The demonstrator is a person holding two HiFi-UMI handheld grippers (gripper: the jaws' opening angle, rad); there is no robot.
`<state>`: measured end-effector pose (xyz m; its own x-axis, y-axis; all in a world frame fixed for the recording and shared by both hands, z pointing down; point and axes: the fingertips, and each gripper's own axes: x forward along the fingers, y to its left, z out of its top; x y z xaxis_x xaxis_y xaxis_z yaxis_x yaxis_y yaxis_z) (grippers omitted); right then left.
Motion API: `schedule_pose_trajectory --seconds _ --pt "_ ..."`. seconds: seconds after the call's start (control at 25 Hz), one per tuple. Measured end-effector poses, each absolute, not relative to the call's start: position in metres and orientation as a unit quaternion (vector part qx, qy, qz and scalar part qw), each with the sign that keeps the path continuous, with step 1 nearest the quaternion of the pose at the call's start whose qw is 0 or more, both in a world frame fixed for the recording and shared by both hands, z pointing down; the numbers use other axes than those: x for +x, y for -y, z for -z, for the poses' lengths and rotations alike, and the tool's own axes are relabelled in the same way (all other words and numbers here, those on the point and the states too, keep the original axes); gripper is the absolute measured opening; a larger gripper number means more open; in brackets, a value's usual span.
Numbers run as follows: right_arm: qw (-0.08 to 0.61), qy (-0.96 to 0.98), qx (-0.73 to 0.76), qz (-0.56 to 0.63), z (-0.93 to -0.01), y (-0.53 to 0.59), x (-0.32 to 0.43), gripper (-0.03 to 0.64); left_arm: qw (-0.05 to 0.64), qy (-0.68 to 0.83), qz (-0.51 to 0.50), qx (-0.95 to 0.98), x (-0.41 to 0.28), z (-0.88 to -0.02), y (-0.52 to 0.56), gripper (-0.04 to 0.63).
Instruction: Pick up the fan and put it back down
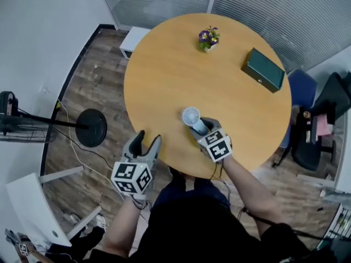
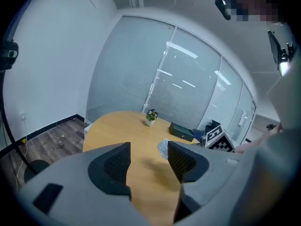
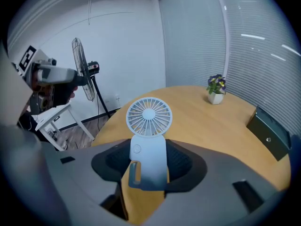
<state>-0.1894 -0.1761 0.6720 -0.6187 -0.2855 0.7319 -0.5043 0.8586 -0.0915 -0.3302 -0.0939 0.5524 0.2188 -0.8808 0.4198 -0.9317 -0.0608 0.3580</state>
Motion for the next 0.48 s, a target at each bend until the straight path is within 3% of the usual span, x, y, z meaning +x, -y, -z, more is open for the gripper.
schedule_pose_trajectory --seconds 0.48 --pt "0.295 0.888 0.312 -0.164 -0.603 0.190 -0.107 0.221 0.267 0.572 -0.051 0.774 -0.247 -0.532 0.120 0.242"
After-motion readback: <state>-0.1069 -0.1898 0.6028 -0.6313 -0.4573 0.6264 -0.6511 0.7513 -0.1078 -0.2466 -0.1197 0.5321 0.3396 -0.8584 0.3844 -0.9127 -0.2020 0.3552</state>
